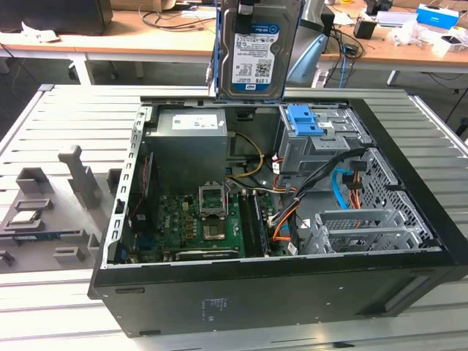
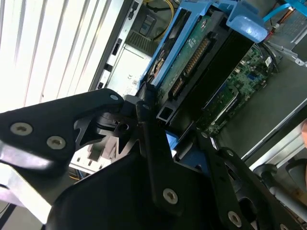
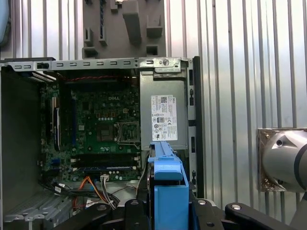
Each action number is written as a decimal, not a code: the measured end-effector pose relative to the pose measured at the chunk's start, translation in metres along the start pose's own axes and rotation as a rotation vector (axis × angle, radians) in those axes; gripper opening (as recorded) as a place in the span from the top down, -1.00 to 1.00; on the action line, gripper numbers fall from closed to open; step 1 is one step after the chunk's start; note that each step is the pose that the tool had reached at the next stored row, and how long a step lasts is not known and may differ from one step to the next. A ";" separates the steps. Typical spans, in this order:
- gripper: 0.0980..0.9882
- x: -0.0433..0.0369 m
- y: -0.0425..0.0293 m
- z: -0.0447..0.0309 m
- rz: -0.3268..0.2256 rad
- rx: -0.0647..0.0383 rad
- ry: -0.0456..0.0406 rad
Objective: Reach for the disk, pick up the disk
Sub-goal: 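Pick up the disk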
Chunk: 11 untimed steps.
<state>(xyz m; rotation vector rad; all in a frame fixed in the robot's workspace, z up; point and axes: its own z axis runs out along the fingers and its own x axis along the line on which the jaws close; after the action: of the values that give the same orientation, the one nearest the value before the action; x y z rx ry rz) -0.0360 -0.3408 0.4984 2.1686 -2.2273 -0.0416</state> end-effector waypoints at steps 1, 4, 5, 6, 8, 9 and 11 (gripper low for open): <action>0.40 0.0000 0.0000 0.0003 0.000 0.000 0.0000; 0.40 0.0000 -0.0002 0.0014 0.000 0.000 0.0000; 0.40 0.0000 -0.0003 0.0019 0.000 0.000 0.0000; 0.40 0.0000 -0.0004 0.0021 0.000 0.000 0.0001; 0.40 0.0000 -0.0005 0.0027 0.000 0.000 0.0000; 0.40 0.0000 -0.0006 0.0027 0.000 0.000 0.0002; 0.40 0.0008 -0.0007 0.0033 0.000 0.000 0.0000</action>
<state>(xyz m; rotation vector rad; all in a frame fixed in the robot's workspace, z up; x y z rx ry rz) -0.0355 -0.3416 0.4951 2.1688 -2.2272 -0.0416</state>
